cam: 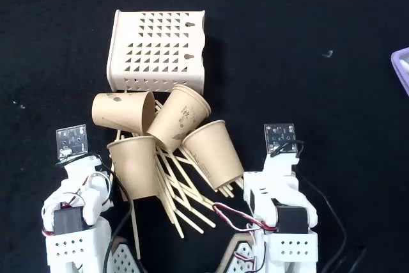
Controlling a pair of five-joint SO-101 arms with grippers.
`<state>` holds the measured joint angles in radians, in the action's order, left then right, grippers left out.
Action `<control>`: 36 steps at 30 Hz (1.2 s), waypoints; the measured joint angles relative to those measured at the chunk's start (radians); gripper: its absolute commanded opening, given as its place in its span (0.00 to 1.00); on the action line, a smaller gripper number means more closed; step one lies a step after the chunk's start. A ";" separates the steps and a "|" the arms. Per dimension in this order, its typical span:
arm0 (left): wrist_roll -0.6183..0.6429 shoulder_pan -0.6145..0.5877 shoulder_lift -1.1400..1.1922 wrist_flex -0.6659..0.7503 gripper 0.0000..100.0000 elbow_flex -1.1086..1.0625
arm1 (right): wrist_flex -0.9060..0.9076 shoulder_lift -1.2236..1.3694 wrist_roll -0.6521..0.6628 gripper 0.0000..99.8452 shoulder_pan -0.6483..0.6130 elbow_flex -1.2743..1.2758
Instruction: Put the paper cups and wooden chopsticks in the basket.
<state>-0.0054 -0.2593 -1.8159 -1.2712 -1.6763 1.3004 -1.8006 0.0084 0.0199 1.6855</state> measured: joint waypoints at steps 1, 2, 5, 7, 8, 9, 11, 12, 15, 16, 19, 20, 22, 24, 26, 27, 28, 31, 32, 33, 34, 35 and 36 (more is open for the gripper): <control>0.000 0.000 0.000 0.000 0.03 0.000 | 0.000 0.000 0.000 0.01 0.000 0.000; 0.000 0.000 0.000 0.000 0.03 0.000 | 0.000 0.000 0.000 0.01 0.000 0.000; 0.000 0.000 0.000 0.000 0.03 0.000 | 0.000 0.000 0.000 0.01 0.000 0.000; 0.000 0.000 0.000 0.000 0.03 0.000 | 0.000 0.000 0.000 0.01 0.000 0.000; 0.000 0.000 0.000 0.000 0.03 0.000 | 0.000 0.000 0.000 0.01 0.000 0.000; 0.000 0.000 0.000 0.000 0.03 0.000 | 0.000 0.000 0.000 0.01 0.000 0.000; 0.000 0.000 0.000 0.000 0.03 0.000 | 0.000 0.000 0.000 0.01 0.000 0.000; 0.000 0.000 0.000 0.000 0.03 0.000 | 0.000 0.000 0.000 0.01 0.000 0.000; 0.000 0.000 0.000 0.000 0.03 0.000 | 0.000 0.000 0.000 0.01 0.000 0.000; 0.000 0.000 0.000 0.000 0.03 0.000 | 0.000 0.000 0.000 0.01 0.000 0.000; 0.000 0.000 0.000 0.000 0.03 0.000 | 0.000 0.000 0.000 0.01 0.000 0.000; 0.000 0.000 0.000 0.000 0.03 0.000 | 0.000 0.000 0.000 0.01 0.000 0.000; 0.000 0.000 0.000 0.000 0.03 0.000 | 0.000 0.000 0.000 0.01 0.000 0.000; 0.000 0.000 0.000 0.000 0.03 0.000 | 0.000 0.000 0.000 0.01 0.000 0.000; 0.000 0.000 0.000 0.000 0.03 0.000 | 0.000 0.000 0.000 0.01 0.000 0.000; 0.000 0.000 0.000 0.000 0.03 0.000 | 0.000 0.000 0.000 0.01 0.000 0.000; 0.000 0.000 0.000 0.000 0.03 0.000 | 0.000 0.000 0.000 0.01 0.000 0.000; 0.000 0.000 0.000 0.000 0.03 0.000 | 0.000 0.000 0.000 0.01 0.000 0.000; 0.000 -0.006 0.000 0.000 0.03 0.000 | 0.000 0.000 0.000 0.01 0.000 0.000; 0.000 -0.025 0.000 0.000 0.03 0.000 | 0.000 0.000 -0.003 0.01 0.000 0.000; 0.000 -0.043 0.000 0.006 0.03 0.000 | 0.000 0.000 -0.005 0.01 0.000 0.000; 0.000 -0.064 0.000 0.023 0.03 0.000 | 0.000 0.000 -0.006 0.02 0.000 0.000; -0.002 -0.095 0.000 0.043 0.03 0.002 | 0.000 0.000 -0.006 0.02 0.000 0.000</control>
<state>-0.0069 -0.3544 -1.8159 -1.2283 -1.6747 1.3004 -1.8006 0.0023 0.0199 1.6855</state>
